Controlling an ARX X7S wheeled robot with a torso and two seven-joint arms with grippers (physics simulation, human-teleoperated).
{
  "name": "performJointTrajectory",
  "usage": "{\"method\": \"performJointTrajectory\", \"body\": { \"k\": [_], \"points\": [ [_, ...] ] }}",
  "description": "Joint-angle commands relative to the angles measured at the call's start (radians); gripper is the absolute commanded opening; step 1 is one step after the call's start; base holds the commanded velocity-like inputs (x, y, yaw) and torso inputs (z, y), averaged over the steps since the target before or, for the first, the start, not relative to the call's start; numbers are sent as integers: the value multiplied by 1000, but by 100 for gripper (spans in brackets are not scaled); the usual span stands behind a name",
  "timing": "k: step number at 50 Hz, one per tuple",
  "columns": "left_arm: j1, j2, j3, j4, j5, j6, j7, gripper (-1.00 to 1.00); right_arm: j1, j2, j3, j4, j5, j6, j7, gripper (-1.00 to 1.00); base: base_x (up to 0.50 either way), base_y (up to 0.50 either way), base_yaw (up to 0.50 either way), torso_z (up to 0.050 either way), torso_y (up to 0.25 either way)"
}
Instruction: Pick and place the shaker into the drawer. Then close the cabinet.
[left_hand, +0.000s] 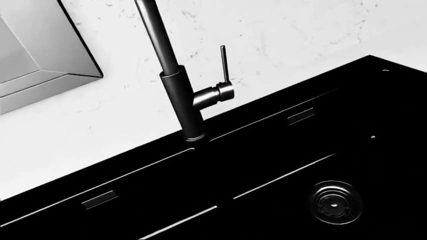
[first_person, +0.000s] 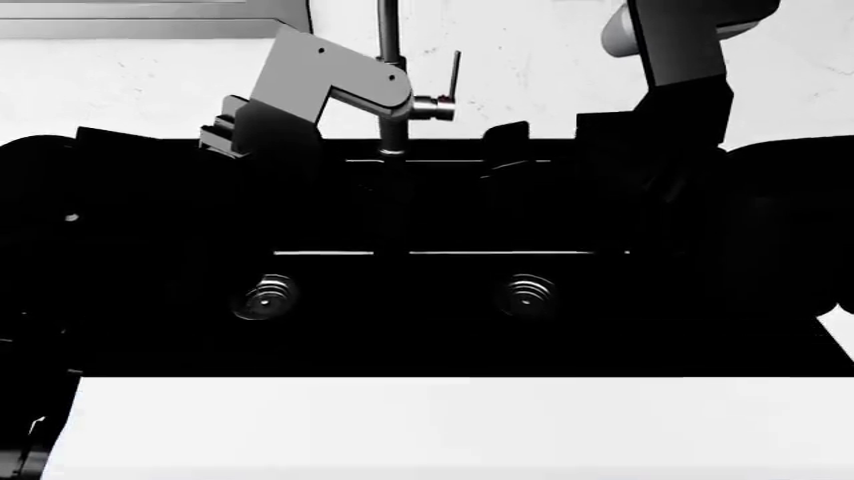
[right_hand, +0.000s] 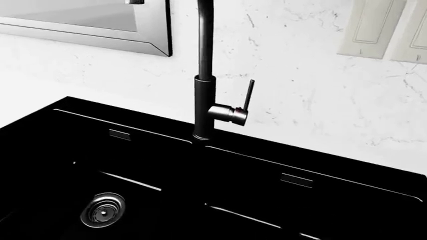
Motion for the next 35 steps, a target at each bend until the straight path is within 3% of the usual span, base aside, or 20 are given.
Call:
{"method": "performJointTrajectory", "body": {
  "k": [1,5,22,35],
  "points": [
    [-6,0,4,-2,-4,3,-1,100,0,3,2,-2,3,0,0,100,500,0,0,0,0],
    [-8,0,5,-2,-7,3,-4,100,1,3,1,1,8,1,8,100,469,0,0,0,0],
    [-9,-4,12,-8,-1,16,8,100,-4,-5,-7,7,11,5,6,100,14,0,0,0,1],
    [-8,-8,16,-7,-1,24,13,100,-12,-5,-9,3,4,1,2,100,499,0,0,0,1]
  ]
}}
